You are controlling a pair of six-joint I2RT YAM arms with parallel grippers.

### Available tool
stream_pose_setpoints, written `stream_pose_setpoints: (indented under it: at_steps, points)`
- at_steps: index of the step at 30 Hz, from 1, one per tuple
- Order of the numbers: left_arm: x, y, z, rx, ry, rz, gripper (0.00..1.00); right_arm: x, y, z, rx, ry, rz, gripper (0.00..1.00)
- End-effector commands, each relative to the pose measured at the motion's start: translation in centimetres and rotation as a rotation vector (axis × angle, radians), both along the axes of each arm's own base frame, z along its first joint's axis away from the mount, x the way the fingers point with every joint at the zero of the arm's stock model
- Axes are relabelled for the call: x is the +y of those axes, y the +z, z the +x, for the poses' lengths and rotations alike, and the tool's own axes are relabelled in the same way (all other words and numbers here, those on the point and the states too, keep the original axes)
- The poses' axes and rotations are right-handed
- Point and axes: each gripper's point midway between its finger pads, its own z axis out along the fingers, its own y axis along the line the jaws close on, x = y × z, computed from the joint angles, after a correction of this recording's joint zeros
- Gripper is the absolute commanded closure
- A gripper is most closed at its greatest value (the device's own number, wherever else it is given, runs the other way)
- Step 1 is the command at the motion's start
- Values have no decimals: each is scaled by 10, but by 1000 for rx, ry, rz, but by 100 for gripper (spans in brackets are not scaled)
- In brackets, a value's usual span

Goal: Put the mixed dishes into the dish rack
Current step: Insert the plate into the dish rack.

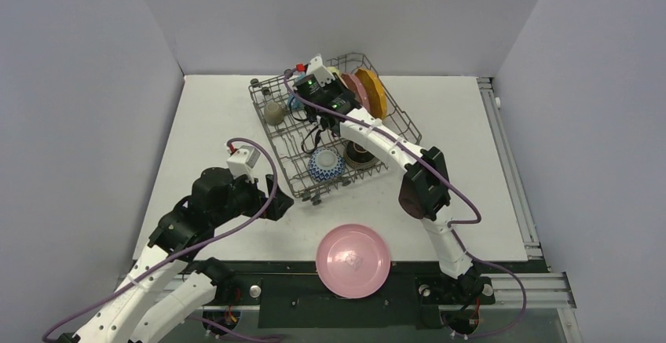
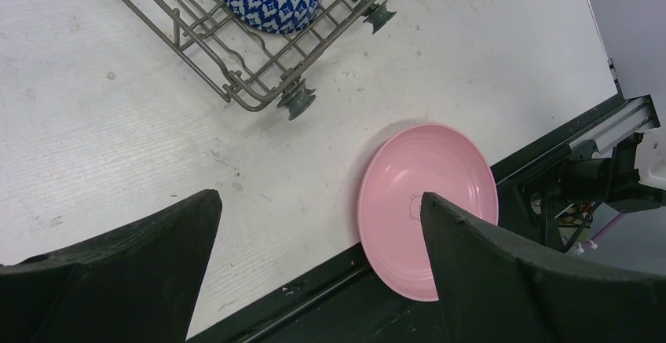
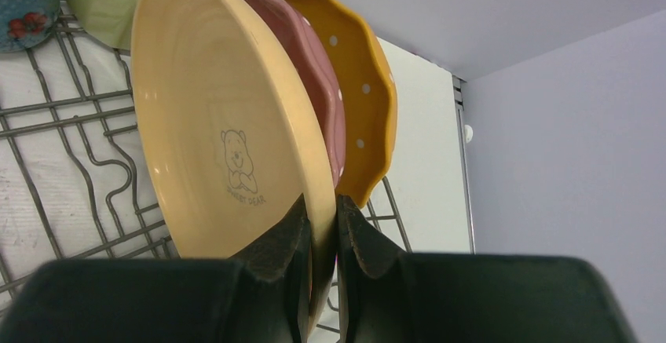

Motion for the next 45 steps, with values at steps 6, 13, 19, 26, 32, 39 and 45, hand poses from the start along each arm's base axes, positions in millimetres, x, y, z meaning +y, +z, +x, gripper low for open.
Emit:
stream_pose_setpoints:
  at_steps: [6,13,19,26,32,39,45]
  points:
    - [-3,9,11,-41,-9,-33,4,1,16,17,-66,-15,38,100]
    - [-2,7,13,-34,-5,-37,4,6,2,19,-49,-4,33,100]
    - [-2,6,15,-26,-3,-41,4,12,-8,22,-35,9,42,100]
    - [0,5,17,-23,1,-42,4,15,-22,24,-20,10,32,100]
    - [0,6,18,-23,5,-43,4,15,-27,24,-13,6,25,98]
    - [1,5,19,-19,7,-44,4,15,-27,24,-18,3,30,80]
    - [1,5,20,-15,7,-46,4,15,-17,23,-41,-3,43,63]
